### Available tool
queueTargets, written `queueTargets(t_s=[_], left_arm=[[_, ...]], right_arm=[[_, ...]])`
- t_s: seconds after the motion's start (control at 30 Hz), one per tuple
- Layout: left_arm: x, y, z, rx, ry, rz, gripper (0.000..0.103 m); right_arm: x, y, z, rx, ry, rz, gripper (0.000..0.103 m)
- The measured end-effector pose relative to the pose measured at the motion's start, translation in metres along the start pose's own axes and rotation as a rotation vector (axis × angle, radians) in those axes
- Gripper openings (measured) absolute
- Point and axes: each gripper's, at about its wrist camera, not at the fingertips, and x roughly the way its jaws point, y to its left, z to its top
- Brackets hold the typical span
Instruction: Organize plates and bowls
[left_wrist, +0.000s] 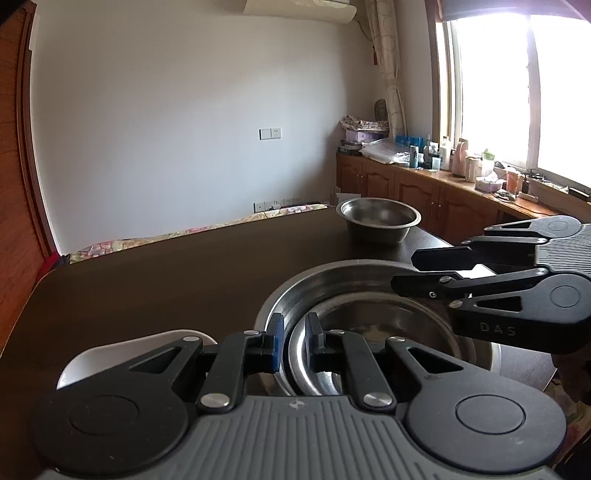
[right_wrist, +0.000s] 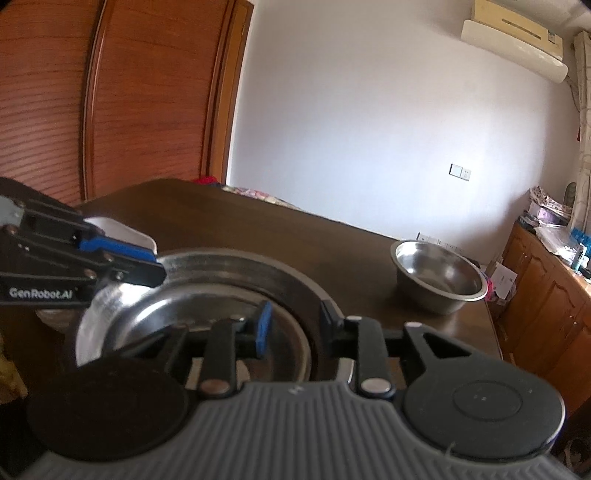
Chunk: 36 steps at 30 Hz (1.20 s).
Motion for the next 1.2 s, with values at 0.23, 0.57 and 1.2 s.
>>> queueTargets(t_s=[0.23,0.57,1.2], left_arm=[[0.000,-0.003,0.009,0.019,-0.015,-0.008,0.045],[0.015,-0.010,0.029,0.042,-0.027,-0.024,0.056],[0.066,-0.015,0.093,0.040,-0.030,-0.083,0.097]], right_arm=[[-0.016,-0.006,0.002,0.037,-0.040,0.016,0.030],[-0.018,-0.035,0.002,0.090,-0.075,-0.027,0.030],[0.028,-0.115,0.014,0.150,-0.082,-0.112,0.050]])
